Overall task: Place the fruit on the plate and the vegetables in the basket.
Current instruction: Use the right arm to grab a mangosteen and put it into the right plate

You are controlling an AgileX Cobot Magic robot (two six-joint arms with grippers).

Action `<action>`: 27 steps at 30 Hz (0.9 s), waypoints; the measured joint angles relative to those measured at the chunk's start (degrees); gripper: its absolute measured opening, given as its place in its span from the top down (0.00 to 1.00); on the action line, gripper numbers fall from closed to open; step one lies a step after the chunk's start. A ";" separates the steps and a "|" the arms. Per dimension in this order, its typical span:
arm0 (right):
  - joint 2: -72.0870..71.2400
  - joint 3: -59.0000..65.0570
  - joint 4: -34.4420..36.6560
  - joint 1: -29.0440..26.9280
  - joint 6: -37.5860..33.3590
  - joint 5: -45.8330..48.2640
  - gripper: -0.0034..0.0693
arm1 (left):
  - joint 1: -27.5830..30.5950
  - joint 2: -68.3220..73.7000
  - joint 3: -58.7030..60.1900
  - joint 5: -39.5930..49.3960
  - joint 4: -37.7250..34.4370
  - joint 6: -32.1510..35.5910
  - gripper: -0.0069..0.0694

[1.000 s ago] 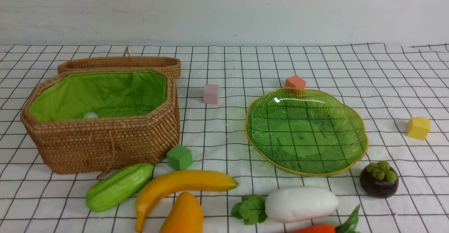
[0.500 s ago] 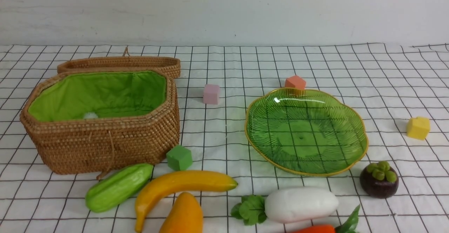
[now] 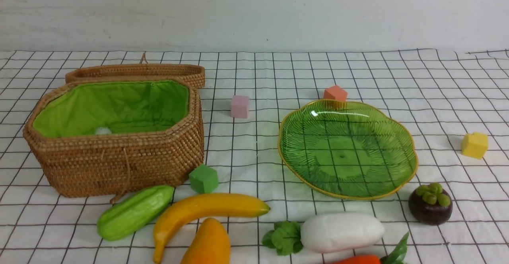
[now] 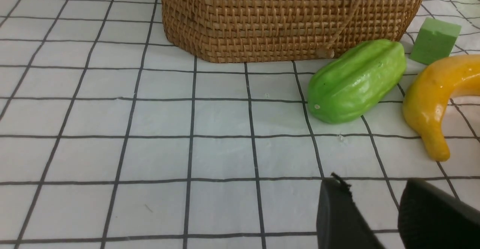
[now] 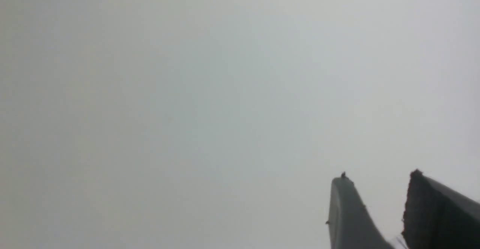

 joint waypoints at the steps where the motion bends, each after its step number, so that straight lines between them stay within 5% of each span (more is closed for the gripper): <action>1: 0.66 -3.78 0.05 0.00 1.08 0.46 0.62 | 0.00 0.00 0.00 0.00 0.00 0.00 0.60; 10: 23.56 -41.95 -13.21 0.00 -7.60 15.43 0.62 | 0.00 0.00 0.00 0.00 0.00 0.00 0.60; 17: 40.77 -48.68 -15.89 0.00 -8.16 36.04 0.62 | 0.00 0.00 0.00 0.00 0.00 0.00 0.60; 23: 57.60 -48.73 -2.67 0.00 -12.35 57.66 0.57 | 0.00 0.00 0.00 0.00 0.00 0.00 0.60; 27: 68.64 -48.73 7.96 0.00 -20.14 62.85 0.42 | 0.00 0.00 0.00 0.00 0.00 0.00 0.60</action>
